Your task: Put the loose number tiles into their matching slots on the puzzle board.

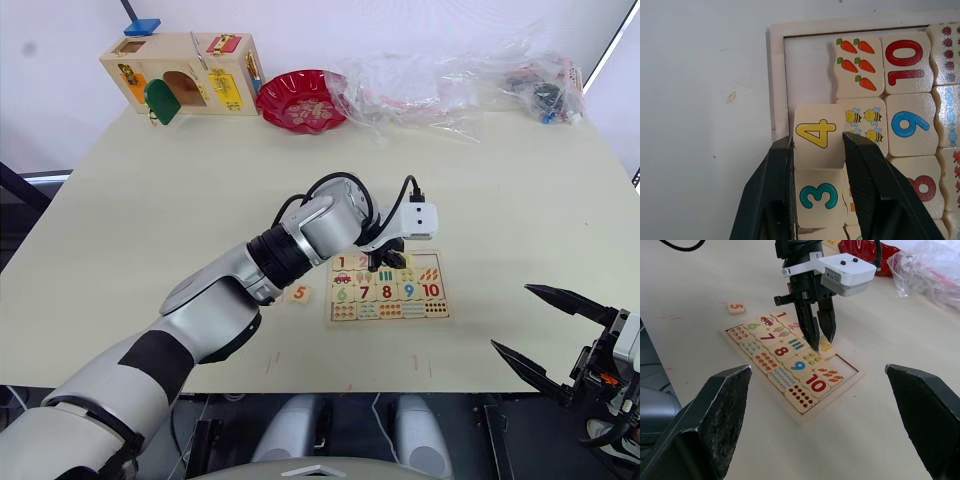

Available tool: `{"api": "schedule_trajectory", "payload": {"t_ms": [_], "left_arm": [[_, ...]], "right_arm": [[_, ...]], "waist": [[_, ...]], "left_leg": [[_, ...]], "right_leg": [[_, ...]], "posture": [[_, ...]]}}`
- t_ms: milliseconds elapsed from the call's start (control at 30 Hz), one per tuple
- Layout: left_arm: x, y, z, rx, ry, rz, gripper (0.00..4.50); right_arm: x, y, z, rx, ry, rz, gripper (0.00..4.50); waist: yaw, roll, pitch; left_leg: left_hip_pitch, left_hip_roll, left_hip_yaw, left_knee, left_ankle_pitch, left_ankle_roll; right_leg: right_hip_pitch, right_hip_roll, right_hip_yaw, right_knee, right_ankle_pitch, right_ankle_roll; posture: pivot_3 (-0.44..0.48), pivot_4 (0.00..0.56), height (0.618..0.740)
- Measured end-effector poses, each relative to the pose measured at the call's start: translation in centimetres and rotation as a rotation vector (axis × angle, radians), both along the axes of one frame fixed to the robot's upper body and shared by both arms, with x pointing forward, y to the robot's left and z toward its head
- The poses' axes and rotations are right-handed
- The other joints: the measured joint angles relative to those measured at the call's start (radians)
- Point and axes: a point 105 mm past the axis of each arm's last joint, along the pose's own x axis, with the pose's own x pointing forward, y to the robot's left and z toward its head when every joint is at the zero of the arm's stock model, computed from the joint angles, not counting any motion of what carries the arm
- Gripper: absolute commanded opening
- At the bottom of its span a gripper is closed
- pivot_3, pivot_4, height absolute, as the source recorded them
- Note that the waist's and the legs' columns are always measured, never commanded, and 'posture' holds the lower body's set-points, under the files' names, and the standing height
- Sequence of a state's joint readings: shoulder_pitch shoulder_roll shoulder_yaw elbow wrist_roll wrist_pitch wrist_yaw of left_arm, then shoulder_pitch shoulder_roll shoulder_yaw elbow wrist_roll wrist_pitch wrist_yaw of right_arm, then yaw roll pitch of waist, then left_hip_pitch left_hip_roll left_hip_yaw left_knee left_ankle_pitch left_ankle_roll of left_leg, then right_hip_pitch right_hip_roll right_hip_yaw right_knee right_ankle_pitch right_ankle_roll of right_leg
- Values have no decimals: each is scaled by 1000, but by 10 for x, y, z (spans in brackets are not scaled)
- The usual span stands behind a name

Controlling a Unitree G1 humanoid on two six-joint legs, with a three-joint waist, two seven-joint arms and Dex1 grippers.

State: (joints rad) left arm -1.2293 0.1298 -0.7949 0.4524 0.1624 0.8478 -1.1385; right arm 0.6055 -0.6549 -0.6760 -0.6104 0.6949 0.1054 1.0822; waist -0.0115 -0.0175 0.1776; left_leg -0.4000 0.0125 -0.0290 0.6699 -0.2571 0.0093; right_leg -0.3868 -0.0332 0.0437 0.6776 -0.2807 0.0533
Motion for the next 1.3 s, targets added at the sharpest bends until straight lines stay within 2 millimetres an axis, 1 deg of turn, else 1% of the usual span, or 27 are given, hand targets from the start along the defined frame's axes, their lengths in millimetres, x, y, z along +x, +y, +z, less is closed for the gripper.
{"api": "schedule_trajectory", "payload": {"t_ms": [367,800,1000,1300], "left_arm": [[-1,-4,0,-4,-8,-1,945],[4,1,0,9,-33,19,945],[1,1,-3,9,-22,9,945],[-1,1,-2,10,-20,2,945]], "right_arm": [[-2,0,-2,9,7,-8,4500],[-2,1,-1,9,4,-6,4500],[-2,1,-1,9,4,-6,4500],[-2,1,-1,11,3,-9,4500]], "waist": [[0,0,0],[0,0,0],[0,0,0],[0,0,0]], "left_leg": [[0,0,0,0,0,0],[0,0,0,0,0,0],[0,0,0,0,0,0],[0,0,0,0,0,0]], "right_leg": [[0,0,0,0,0,0],[0,0,0,0,0,0],[0,0,0,0,0,0],[0,0,0,0,0,0]], "posture": [[0,150,740],[0,150,740],[0,150,740],[0,150,740]]}}
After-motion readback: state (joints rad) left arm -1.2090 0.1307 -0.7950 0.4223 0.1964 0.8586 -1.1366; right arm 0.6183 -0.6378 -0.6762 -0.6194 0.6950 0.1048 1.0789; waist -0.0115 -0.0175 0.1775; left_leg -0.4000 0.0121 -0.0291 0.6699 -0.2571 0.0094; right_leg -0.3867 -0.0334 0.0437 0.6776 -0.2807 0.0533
